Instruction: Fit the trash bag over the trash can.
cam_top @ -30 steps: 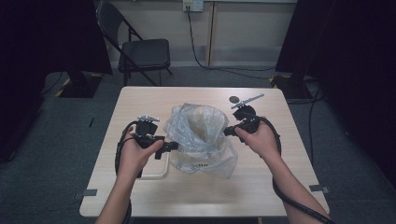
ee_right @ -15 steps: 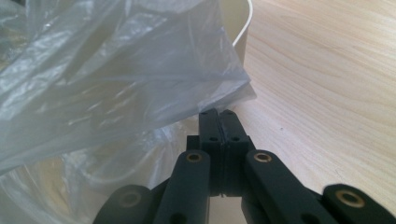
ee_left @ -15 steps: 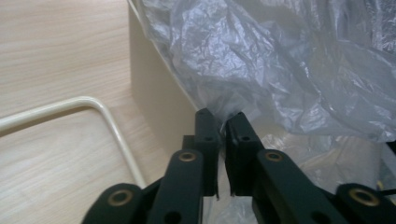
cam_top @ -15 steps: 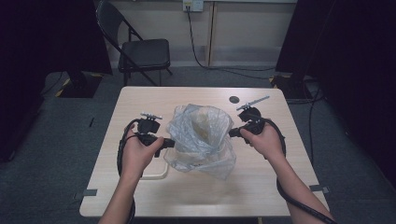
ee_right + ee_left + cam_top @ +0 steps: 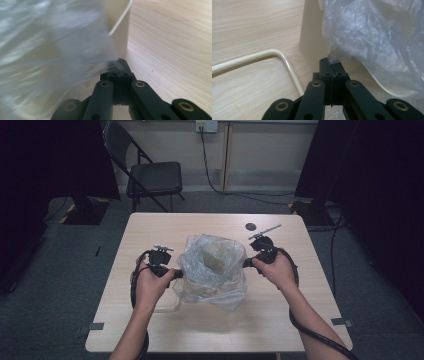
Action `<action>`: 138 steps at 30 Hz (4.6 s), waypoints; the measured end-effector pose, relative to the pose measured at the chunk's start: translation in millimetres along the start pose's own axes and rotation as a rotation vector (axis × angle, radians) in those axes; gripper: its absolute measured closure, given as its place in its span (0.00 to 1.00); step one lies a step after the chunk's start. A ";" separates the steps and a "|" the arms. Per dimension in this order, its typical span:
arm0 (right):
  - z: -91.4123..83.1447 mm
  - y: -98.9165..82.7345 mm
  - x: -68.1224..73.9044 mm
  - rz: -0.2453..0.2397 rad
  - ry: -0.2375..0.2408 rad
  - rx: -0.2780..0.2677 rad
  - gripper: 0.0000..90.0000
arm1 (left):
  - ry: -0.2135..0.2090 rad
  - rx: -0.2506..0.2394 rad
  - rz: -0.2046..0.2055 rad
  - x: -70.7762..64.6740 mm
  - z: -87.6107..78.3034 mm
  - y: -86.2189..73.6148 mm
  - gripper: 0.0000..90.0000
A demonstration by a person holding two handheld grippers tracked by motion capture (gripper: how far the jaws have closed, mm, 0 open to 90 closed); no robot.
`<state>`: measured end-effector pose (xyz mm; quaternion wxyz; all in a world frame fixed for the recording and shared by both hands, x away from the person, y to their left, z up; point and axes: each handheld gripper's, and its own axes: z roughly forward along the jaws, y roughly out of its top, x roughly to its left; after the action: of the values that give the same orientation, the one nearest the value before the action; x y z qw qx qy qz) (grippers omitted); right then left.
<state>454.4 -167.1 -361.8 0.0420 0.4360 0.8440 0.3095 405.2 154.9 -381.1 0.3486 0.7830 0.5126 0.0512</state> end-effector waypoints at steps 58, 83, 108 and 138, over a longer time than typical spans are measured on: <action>-47.2 18.4 17.9 -0.159 -0.075 -0.185 0.67 | 0.068 -0.142 0.085 -9.5 -33.5 33.6 0.54; 29.2 57.3 -25.5 -0.047 0.009 -0.065 1.00 | 0.017 -0.075 0.086 24.1 19.1 44.9 0.78; -26.4 -14.3 -17.1 -0.021 0.038 -0.001 1.00 | -0.017 -0.009 0.161 -27.6 2.9 4.5 0.76; -37.0 11.0 10.8 -0.098 0.006 -0.138 0.90 | 0.020 -0.152 0.179 -20.6 -36.4 17.2 0.40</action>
<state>443.0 -172.2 -323.7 0.0843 0.3894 0.8412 0.3656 392.8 151.6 -337.7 0.3959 0.7963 0.4389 0.1285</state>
